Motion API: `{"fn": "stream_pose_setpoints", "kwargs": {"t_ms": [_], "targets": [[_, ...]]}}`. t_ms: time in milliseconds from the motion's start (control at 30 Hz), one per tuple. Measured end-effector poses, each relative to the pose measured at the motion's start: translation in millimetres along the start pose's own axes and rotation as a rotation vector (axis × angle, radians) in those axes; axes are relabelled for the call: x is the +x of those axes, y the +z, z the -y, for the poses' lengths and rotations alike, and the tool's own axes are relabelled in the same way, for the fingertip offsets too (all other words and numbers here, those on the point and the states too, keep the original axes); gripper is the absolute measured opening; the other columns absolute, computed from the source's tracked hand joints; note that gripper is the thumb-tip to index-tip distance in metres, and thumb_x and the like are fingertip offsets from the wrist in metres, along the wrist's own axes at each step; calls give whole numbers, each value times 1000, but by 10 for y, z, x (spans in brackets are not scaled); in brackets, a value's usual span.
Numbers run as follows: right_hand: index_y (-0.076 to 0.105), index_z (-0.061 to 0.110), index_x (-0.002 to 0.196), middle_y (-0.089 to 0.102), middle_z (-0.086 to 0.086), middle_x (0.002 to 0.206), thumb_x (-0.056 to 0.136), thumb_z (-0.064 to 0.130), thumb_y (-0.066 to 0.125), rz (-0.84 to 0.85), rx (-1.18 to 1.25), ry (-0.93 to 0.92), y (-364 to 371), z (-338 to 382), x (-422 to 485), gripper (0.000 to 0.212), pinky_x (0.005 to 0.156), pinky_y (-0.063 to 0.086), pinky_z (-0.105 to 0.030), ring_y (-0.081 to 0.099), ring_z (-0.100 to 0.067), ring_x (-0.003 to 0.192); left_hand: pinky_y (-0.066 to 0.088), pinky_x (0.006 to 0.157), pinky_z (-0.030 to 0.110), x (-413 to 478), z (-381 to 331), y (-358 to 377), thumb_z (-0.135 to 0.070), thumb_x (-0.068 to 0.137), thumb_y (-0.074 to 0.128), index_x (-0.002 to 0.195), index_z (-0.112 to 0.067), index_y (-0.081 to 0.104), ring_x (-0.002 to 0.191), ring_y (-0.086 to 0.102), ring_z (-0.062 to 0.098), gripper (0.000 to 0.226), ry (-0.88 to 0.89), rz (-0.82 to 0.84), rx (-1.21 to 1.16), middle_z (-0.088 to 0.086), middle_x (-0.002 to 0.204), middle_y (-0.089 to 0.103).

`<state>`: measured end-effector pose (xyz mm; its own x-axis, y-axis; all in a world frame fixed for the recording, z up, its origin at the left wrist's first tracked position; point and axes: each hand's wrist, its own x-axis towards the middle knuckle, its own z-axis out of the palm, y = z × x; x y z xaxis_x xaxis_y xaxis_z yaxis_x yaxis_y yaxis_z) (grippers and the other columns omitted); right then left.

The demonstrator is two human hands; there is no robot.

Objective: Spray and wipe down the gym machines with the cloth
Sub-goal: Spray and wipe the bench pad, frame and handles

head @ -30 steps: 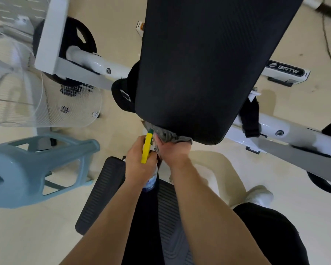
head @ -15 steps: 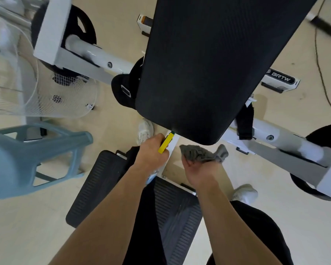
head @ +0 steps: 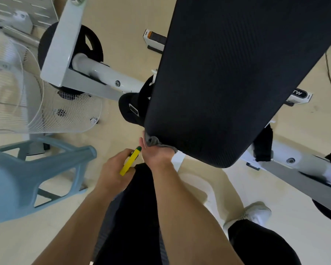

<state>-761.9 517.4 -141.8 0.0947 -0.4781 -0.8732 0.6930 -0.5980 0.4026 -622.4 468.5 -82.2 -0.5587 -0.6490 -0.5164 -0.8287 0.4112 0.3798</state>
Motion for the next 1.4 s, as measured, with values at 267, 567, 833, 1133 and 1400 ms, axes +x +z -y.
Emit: {"fn": "stream_pose_setpoints", "kwargs": {"t_ms": [267, 567, 833, 1133, 1400], "targets": [[63, 8, 126, 66, -17, 126, 102, 40, 36, -107, -15, -366, -567, 769, -604, 49, 110, 42, -50, 59, -36, 121, 33, 55, 20, -30, -131, 246, -7, 78, 61, 94, -34, 53, 61, 51, 6, 32, -2, 91, -148, -13, 70, 55], [66, 12, 81, 66, -5, 97, 86, 26, 59, -355, -1822, -1442, -565, 889, -1326, 16, 73, 49, -29, 60, -24, 87, 44, 60, 30, -206, -390, 473, 0, 81, 62, 101, -24, 61, 63, 53, 19, 31, -3, 22, -279, -8, 75, 59], [42, 8, 147, 24, -21, 161, 102, 38, 37, 477, -3474, -1730, -85, 1738, -759, 54, 123, 6, -51, 10, -36, 152, 45, 60, 31, -376, -598, 691, -12, 79, 58, 100, -29, 61, 65, 59, 13, 27, -200, -90, -557, -6, 69, 61], [15, 15, 158, 2, -14, 167, 104, 31, 27, 1123, -3653, -1684, 547, 1059, -257, 58, 124, 3, -49, -4, -33, 154, 57, 67, 57, -411, -536, 819, -16, 74, 53, 94, -34, 61, 67, 64, 34, 28, -294, -150, -709, 1, 68, 60], [26, 17, 154, 20, -13, 164, 91, 27, 61, 1764, -3889, -981, 354, 2059, -810, 73, 123, 5, -52, 6, -36, 153, 41, 64, 26, -205, -555, 947, -6, 80, 62, 109, -33, 62, 70, 58, 1, 40, -227, -230, -658, -25, 74, 60]]}}
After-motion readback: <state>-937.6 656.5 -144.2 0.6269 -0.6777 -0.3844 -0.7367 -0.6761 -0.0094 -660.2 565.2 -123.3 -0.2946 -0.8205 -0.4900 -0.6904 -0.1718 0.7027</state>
